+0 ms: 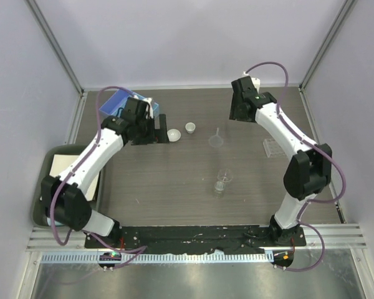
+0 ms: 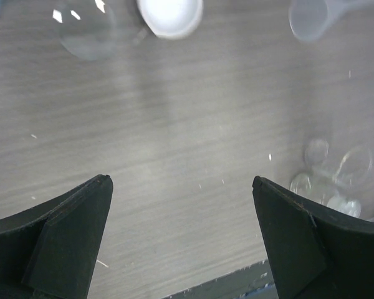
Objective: Organize the chemistry lab equipment
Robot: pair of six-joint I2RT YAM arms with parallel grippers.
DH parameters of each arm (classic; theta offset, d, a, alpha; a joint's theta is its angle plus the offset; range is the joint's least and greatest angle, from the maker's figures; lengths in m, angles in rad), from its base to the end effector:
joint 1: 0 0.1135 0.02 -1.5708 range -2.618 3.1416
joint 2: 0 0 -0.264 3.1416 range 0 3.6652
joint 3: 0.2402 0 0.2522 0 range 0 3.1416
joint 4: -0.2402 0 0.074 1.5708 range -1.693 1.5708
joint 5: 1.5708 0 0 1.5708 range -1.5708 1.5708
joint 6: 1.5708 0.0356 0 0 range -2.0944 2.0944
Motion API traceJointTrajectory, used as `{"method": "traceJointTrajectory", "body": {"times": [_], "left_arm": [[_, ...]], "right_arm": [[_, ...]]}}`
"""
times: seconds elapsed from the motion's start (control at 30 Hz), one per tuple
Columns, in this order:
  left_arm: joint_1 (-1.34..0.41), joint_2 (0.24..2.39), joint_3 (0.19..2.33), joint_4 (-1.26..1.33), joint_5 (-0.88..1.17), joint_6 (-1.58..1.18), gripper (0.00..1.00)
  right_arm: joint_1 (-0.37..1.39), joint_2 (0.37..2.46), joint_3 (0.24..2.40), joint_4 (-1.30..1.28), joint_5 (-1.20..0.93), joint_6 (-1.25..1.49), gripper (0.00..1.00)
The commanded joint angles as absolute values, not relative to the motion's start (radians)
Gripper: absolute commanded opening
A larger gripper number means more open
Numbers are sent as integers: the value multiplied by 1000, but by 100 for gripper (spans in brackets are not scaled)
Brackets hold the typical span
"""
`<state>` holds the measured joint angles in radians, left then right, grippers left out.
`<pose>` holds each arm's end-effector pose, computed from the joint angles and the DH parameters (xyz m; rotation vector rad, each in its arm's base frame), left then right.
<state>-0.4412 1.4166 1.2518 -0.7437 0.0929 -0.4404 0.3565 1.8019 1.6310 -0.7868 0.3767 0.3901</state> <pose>0.2683 -0.1303 0.3071 0.0416 2.5393 -0.4792 0.3735 0.1251 0.3003 0.1879 2.4335 -0.1512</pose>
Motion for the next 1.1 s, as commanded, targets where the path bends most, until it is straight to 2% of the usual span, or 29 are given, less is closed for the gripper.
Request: {"method": "traceJointTrajectory", "body": {"times": [0.0, 0.1, 0.2, 0.47, 0.6, 1.07], "left_arm": [[-312, 1517, 1414, -790, 72, -451, 100], [-240, 1612, 1491, -779, 68, -479, 100], [-200, 1729, 1638, -811, 38, -456, 100], [-132, 2067, 2061, -923, -44, -331, 100], [-92, 2175, 2189, -968, -69, -313, 100], [-25, 2315, 2260, -930, -49, -278, 100]], "right_arm": [[416, 1602, 1582, -744, 428, 408, 59], [492, 1540, 1565, -721, 460, 417, 59], [528, 1499, 1527, -715, 405, 440, 60], [563, 1422, 1365, -623, 316, 472, 60], [563, 1401, 1338, -609, 311, 468, 60], [563, 1431, 1328, -571, 259, 463, 60]]}}
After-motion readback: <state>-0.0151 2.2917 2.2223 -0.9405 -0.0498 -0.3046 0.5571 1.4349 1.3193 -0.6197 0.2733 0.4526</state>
